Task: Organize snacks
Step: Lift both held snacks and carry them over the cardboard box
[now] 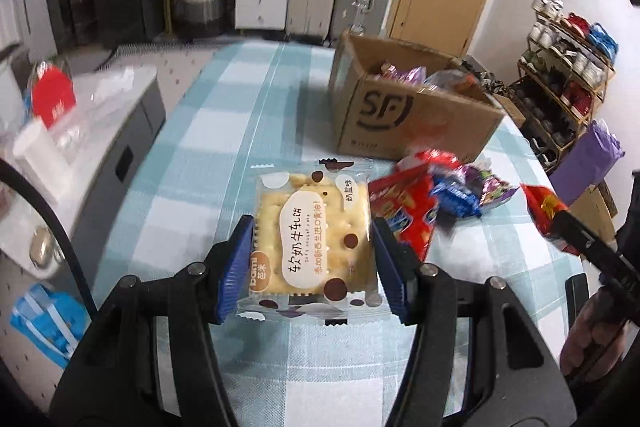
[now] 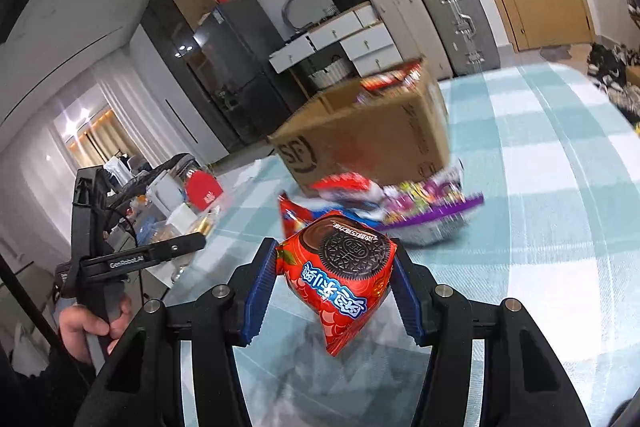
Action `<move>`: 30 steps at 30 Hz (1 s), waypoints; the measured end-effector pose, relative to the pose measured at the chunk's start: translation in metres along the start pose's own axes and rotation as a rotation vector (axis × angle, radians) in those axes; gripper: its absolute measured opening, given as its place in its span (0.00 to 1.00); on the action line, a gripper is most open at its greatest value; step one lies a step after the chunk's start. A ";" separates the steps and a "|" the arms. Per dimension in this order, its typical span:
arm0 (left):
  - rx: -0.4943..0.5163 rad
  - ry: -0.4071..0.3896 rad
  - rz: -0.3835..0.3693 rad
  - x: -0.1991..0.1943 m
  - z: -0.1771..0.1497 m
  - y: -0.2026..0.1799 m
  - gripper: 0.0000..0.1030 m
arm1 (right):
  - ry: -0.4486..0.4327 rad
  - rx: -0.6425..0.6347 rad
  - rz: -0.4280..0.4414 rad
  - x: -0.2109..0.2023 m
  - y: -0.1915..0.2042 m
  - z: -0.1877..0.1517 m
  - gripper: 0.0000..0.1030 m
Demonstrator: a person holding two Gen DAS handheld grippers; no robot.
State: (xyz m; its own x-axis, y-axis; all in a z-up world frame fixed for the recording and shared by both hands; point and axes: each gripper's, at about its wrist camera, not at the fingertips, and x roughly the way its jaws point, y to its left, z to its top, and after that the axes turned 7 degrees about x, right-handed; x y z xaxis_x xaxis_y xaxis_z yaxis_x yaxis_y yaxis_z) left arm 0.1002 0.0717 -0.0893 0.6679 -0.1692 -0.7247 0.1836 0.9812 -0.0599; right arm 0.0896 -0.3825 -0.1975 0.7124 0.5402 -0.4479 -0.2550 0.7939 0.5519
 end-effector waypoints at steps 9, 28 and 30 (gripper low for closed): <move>0.079 -0.110 -0.066 -0.045 0.043 -0.023 0.54 | -0.041 -0.048 0.083 -0.031 0.055 0.047 0.54; 0.150 -0.152 -0.148 -0.098 0.161 -0.038 0.54 | -0.080 -0.148 0.102 -0.041 0.125 0.163 0.54; 0.145 -0.139 -0.164 -0.092 0.176 -0.040 0.54 | -0.076 -0.154 0.100 -0.035 0.129 0.173 0.54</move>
State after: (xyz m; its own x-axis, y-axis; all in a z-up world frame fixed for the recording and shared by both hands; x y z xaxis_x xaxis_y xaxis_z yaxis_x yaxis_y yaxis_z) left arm 0.1585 0.0312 0.1002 0.7114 -0.3463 -0.6115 0.3929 0.9175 -0.0625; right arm 0.1449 -0.3476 0.0110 0.7242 0.6004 -0.3392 -0.4197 0.7741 0.4740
